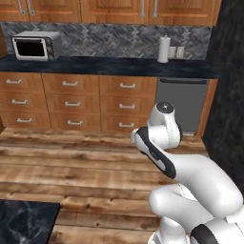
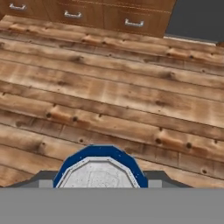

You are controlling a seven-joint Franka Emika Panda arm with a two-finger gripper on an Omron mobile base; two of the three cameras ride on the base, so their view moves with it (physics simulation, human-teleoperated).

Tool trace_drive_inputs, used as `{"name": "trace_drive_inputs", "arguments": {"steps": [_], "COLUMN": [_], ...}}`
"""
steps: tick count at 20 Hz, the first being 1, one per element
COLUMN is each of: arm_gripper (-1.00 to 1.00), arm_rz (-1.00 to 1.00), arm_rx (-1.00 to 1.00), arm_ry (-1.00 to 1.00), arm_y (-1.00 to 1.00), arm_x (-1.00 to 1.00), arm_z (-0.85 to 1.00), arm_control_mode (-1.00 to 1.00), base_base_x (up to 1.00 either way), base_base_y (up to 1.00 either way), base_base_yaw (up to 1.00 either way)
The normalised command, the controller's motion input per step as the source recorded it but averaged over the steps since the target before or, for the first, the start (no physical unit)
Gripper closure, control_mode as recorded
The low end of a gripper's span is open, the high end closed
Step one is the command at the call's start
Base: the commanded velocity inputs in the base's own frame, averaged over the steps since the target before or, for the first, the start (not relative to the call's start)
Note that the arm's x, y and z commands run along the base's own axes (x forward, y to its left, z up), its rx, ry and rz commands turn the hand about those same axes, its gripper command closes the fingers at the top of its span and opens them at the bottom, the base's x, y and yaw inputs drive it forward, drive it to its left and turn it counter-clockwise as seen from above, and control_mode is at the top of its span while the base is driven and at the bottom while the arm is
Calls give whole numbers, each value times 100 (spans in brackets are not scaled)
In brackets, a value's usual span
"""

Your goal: Four empty soda cans are scattered around the kitchen. Gather all the cans and cluster them next to the stove for recycling.

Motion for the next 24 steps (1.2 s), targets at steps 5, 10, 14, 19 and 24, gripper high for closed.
{"name": "trace_drive_inputs", "arguments": {"steps": [5,10,14,19,24], "arm_gripper": [100,100,100,100,100], "arm_rz": [0,0,0,0,0], "arm_rx": [0,0,0,0,0], "arm_ry": [0,0,0,0,0], "arm_y": [0,0,0,0,0], "arm_x": [0,0,0,0,0], "arm_z": [0,0,0,0,0], "arm_control_mode": [100,100,100,100,100], "base_base_x": [52,55,56,63,69], "base_base_y": [6,7,7,10,11], "base_base_yaw": [29,26,25,18,15]}}
